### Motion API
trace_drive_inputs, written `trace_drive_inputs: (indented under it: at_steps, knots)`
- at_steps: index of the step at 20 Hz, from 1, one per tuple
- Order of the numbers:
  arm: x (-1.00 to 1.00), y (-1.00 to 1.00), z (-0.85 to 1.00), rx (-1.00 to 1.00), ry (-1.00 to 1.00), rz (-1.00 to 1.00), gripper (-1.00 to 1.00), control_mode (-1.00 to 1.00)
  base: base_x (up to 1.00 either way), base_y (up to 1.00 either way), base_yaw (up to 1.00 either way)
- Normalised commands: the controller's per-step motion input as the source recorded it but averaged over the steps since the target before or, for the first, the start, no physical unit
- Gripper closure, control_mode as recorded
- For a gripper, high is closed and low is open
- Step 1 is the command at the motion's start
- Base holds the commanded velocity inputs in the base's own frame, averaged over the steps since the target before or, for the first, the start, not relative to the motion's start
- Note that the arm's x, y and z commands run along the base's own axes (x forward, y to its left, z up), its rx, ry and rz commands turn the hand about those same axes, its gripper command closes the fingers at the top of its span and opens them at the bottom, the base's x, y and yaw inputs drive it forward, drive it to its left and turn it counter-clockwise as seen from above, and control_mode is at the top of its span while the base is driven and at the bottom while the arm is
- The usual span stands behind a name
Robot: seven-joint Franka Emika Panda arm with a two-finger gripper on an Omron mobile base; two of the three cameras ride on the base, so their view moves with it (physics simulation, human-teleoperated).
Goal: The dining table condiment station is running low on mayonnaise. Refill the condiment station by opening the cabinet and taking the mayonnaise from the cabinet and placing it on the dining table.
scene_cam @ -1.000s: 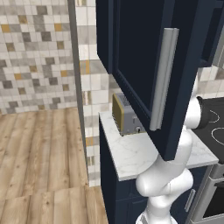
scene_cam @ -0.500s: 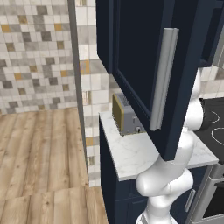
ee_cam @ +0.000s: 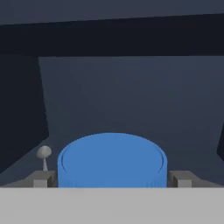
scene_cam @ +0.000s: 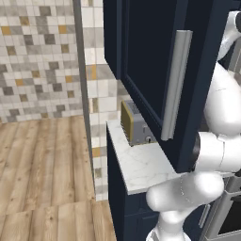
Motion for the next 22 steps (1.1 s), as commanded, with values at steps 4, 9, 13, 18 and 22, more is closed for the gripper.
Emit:
trace_drive_inputs:
  at_steps: [4,9,13,18,22]
  knots:
    - [-1.00,-0.03,0.00,0.00,-0.24,0.00,1.00,-1.00,0.00,0.00,0.00]
    - [-1.00,-0.29,0.02,0.01,-0.04,0.00,1.00,-1.00,0.00,0.00,0.00]
    - [-1.00,-0.41,0.00,0.02,0.00,0.01,1.00,-1.00,0.00,0.00,0.00]
    - [-1.00,-0.44,-0.04,0.02,0.00,0.05,1.00,-1.00,0.00,0.00,0.00]
    - [-0.97,-0.14,-0.19,0.01,0.08,0.05,1.00,-1.00,0.00,0.00,0.00]
